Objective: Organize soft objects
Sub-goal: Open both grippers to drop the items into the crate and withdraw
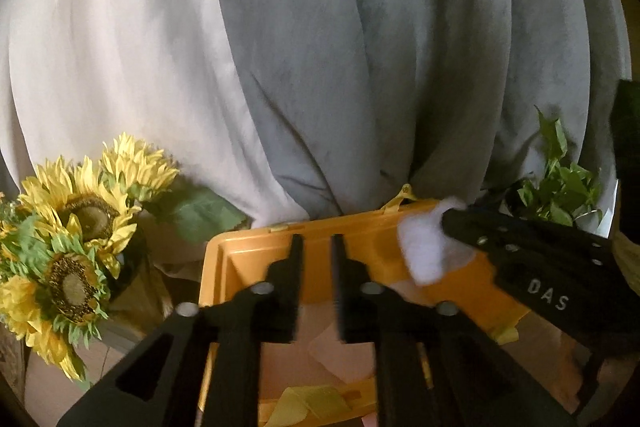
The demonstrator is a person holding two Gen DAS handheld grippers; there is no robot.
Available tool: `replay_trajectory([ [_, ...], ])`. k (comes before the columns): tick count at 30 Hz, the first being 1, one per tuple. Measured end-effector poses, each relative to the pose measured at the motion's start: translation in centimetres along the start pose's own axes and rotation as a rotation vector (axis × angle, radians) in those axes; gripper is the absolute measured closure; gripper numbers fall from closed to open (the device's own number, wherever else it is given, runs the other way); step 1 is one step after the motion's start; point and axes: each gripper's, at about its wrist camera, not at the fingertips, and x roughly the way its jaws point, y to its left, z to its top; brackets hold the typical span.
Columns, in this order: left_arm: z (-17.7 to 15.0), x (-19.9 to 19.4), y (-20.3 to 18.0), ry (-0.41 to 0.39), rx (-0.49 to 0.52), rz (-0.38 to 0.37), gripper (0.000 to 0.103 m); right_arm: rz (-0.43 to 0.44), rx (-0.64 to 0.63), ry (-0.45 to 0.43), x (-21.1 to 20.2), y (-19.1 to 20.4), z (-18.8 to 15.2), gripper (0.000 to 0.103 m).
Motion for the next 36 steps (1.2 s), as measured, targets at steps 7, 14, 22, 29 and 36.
replay_trajectory([
  [7,-0.4,-0.6,0.0,0.0,0.008,0.021,0.058,-0.046,0.045,0.055,1.3,-1.4,-0.5,0.061],
  [14,-0.5,-3.2,-0.5,-0.029,0.014,0.03,0.047,-0.068,0.018,0.018,-1.3,-0.8,-0.5,0.052],
  [22,-1.1,-6.6,-0.6,-0.049,0.015,0.04,0.036,-0.105,0.011,-0.012,-4.9,-0.1,-0.6,0.037],
  [29,-2.1,-9.2,-0.4,-0.05,0.027,0.043,0.027,-0.146,0.025,-0.014,-7.4,0.4,-1.8,0.035],
  [36,-3.4,-11.1,0.1,-0.043,0.032,0.053,0.025,-0.186,0.018,-0.01,-9.2,1.3,-3.5,0.035],
])
